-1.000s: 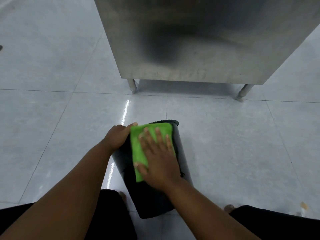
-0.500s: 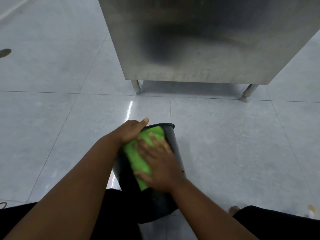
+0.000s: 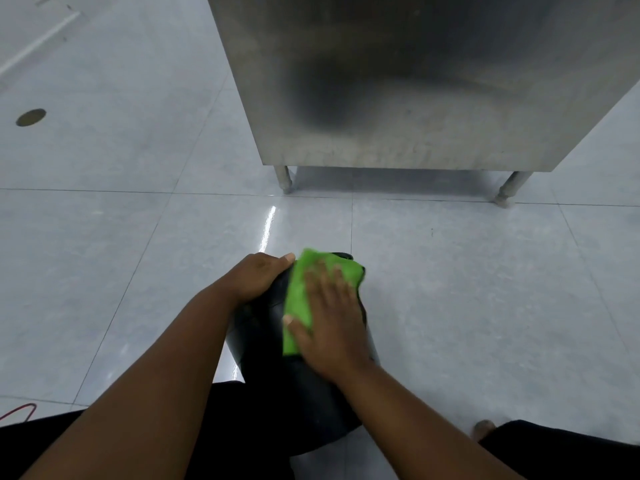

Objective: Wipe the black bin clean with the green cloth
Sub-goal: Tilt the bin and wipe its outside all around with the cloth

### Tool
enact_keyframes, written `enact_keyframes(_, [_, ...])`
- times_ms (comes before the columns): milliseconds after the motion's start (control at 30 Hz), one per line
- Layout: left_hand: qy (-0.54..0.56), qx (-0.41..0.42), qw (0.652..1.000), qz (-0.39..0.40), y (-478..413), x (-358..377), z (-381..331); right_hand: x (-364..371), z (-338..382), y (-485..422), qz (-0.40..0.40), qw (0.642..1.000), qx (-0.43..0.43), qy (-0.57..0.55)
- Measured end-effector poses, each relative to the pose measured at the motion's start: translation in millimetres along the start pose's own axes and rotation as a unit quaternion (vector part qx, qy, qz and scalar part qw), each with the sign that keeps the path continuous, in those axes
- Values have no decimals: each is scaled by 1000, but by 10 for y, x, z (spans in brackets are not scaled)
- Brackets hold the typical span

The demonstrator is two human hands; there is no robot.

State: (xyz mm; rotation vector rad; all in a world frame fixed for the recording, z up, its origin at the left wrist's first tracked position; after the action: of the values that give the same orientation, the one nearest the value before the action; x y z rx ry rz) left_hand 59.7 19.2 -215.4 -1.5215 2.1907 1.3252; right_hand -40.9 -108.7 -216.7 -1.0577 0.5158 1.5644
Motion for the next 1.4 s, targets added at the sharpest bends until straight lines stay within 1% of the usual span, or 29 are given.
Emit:
enact_keyframes(67, [40,-13,999,22,15,11,38,183,545,77,55,979,-182,78])
enact_keyframes(133, [68,-18,997,43,35,43,38,399,860,232,121,937,-311,104])
enact_keyframes(200, [67,-16,997,36,29,50,-1,470,942,350,150,903,-384,117])
enact_keyframes(233, [55,-12,998,35,18,57,-22,421,896,366,139,904,-388,109])
enact_keyframes(300, [32,-9,999,33,1,65,-50,252,601,304,90,943,-312,75])
enact_keyframes(367, [11,-7,1000,10,-4,17,-44,72,81,269,34,989,-144,17])
enact_keyframes(400, [1,-6,1000,-6,-5,-10,-36,9,-206,315,11,999,-33,-42])
enact_keyframes(433, [-9,-4,1000,-18,-7,-20,-36,12,-467,400,-1,990,81,-118])
enact_keyframes(467, [-18,3,999,-27,-13,-14,-43,66,-668,497,-4,965,178,-192])
enact_keyframes(533, [-48,26,997,-52,-24,9,-88,160,-860,595,-6,923,275,-269])
enact_keyframes(567, [-68,36,995,-66,-33,14,-113,164,-882,610,-7,917,294,-270])
enact_keyframes(633, [-91,53,991,-85,-32,12,-158,88,-790,626,-9,933,294,-205])
enact_keyframes(667, [-97,59,989,-91,-23,4,-174,42,-666,624,-4,955,261,-143])
enact_keyframes(733, [-104,63,988,-98,-12,-11,-173,44,-143,644,35,994,102,8])
enact_keyframes(767, [-104,61,988,-97,-10,-13,-163,137,189,700,61,996,-3,68])
enact_keyframes(833, [-98,47,990,-93,-5,-10,-128,370,694,885,103,969,-176,137])
enact_keyframes(867, [-91,41,991,-88,5,-7,-127,459,812,968,111,954,-230,158])
enact_keyframes(967, [-54,32,996,-56,41,31,-170,500,828,1080,111,928,-297,194])
enact_keyframes(1033, [-43,32,998,-41,46,68,-219,355,731,1105,85,936,-298,168])
enact_keyframes(1067, [-42,32,998,-39,44,78,-240,242,620,1111,56,950,-274,141])
enact_keyframes(1133, [-40,27,998,-45,38,75,-235,49,216,1112,2,984,-164,76])
enact_keyframes(1167, [-29,20,998,-43,20,68,-191,-29,-44,1127,-19,996,-84,14])
enact_keyframes(1200, [-11,12,999,-40,15,54,-143,-31,-363,1177,-34,995,26,-94])
enact_keyframes(1233, [11,3,1000,-29,9,48,-88,69,-664,1273,-36,960,155,-229])
enact_keyframes(1267, [38,0,999,-14,18,50,-66,257,-862,1411,-29,877,299,-374])
enact_keyframes(1300, [62,3,998,4,8,67,-44,479,-950,1591,-24,763,431,-482])
enact_keyframes(1333, [80,5,997,21,6,96,-41,683,-993,1719,-16,676,491,-550])
enact_keyframes(1367, [92,5,995,29,4,106,-41,738,-1020,1746,-9,653,503,-567])
enact_keyframes(1400, [101,3,995,25,10,92,-50,744,-1087,1737,-10,656,517,-550])
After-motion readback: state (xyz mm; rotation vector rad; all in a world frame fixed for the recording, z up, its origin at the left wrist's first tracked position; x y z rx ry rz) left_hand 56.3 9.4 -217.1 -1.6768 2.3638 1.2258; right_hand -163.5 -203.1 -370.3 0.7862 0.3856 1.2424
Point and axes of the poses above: each hand's wrist, its own y-axis away from the middle knuckle, its own x-axis out of the palm, z = x × y, the point moved 9 cm from there along -y, towards the middle knuckle, and after that the axes turned 11 degrees about -x, right-handed, at the moved point
